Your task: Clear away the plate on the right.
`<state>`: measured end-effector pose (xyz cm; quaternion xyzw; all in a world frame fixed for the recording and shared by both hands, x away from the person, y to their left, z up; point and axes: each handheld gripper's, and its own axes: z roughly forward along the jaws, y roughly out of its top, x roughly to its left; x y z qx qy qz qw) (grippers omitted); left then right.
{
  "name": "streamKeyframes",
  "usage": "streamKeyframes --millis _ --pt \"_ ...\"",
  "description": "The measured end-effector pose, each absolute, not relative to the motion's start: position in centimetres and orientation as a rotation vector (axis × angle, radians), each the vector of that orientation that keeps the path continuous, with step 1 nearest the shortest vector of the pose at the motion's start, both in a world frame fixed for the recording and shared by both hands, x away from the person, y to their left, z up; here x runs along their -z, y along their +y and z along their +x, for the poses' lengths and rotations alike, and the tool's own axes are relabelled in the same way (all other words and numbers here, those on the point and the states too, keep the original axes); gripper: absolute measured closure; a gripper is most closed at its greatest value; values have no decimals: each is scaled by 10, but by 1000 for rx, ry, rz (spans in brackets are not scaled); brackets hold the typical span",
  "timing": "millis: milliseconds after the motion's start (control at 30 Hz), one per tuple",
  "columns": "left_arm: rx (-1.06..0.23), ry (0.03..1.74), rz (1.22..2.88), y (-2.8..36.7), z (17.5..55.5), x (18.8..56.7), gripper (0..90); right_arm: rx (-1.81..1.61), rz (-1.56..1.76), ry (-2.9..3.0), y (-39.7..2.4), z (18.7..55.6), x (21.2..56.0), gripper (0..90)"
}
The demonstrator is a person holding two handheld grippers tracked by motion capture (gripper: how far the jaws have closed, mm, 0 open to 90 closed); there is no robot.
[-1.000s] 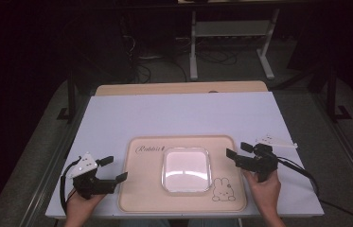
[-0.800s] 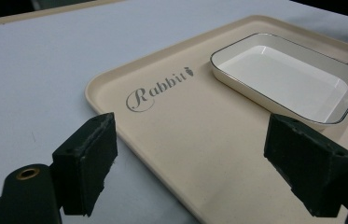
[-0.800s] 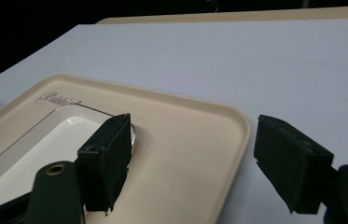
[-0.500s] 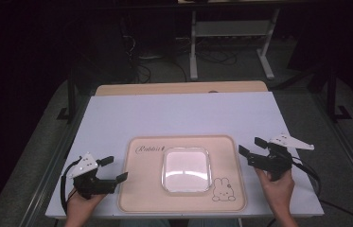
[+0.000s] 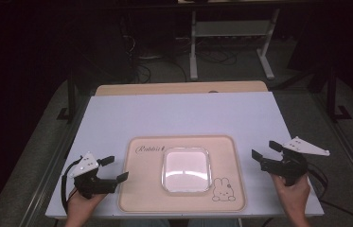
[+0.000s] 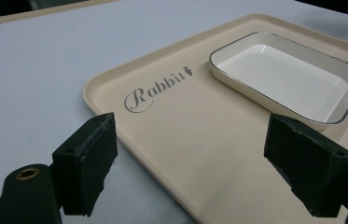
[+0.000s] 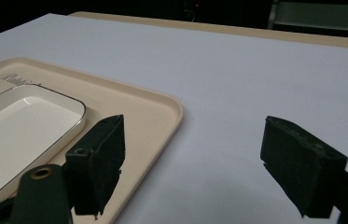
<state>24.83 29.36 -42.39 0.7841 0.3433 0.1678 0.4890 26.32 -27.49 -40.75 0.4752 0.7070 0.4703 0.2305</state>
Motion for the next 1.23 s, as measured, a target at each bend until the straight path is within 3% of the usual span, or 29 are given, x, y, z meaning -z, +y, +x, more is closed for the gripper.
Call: streamKeyframes --millis 1233 --pt "-406 823 1887 297 247 421 160 -1184 1265 1959 -291 243 417 202"
